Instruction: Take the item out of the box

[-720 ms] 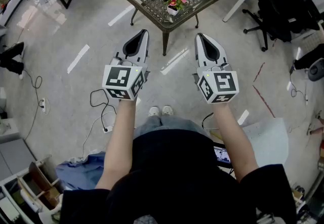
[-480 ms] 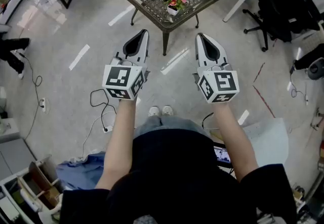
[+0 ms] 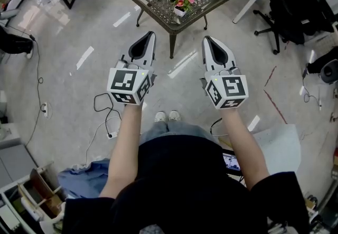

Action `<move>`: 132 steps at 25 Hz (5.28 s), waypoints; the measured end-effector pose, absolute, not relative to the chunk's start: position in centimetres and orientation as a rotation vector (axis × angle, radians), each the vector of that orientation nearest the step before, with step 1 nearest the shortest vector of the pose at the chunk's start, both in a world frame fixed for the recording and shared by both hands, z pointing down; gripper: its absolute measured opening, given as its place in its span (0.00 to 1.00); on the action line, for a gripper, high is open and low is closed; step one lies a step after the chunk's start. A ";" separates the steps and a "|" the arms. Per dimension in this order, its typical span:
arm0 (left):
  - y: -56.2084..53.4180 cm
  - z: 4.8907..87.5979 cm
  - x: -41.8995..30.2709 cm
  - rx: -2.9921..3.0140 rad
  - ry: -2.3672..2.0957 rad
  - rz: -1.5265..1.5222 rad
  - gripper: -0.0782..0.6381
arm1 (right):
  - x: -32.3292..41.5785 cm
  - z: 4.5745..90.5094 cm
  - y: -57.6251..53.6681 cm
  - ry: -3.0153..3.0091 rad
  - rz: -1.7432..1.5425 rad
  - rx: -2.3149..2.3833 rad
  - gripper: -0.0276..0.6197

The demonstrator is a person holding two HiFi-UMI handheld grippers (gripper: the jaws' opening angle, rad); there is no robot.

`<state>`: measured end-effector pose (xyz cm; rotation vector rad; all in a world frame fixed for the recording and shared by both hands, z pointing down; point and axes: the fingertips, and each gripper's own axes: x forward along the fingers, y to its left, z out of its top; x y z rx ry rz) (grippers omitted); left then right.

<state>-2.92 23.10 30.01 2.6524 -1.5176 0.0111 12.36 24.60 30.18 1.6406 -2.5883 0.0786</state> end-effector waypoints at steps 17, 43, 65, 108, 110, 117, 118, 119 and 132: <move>22.8 30.1 -2.9 2.646 -1.526 0.020 0.14 | 11.8 30.8 24.5 -2.628 0.116 1.591 0.08; 21.9 32.1 -2.0 2.570 -1.610 0.025 0.14 | 13.9 32.0 21.9 -2.686 0.162 1.486 0.38; 6.1 33.9 -6.0 2.576 -1.593 -0.002 0.14 | 11.4 34.3 7.1 -2.657 0.176 1.539 0.38; -30.2 36.7 -1.1 2.754 -0.967 0.149 0.14 | 12.2 36.7 -24.9 -2.302 0.409 1.914 0.38; -30.7 36.9 -1.0 2.752 -0.973 0.152 0.14 | 12.3 36.6 -25.5 -2.310 0.392 1.880 0.38; -31.1 38.2 0.2 2.740 -0.976 0.185 0.14 | 12.4 36.6 -27.3 -2.334 0.359 1.728 0.38; -31.3 38.3 0.3 2.739 -0.983 0.189 0.14 | 12.3 36.8 -27.6 -2.336 0.358 1.702 0.38; -31.6 38.5 0.5 2.739 -0.989 0.196 0.14 | 12.2 37.1 -28.0 -2.337 0.358 1.672 0.38; -34.2 45.5 2.9 2.684 -0.966 0.367 0.14 | 9.0 46.6 -31.9 -2.262 0.267 0.940 0.38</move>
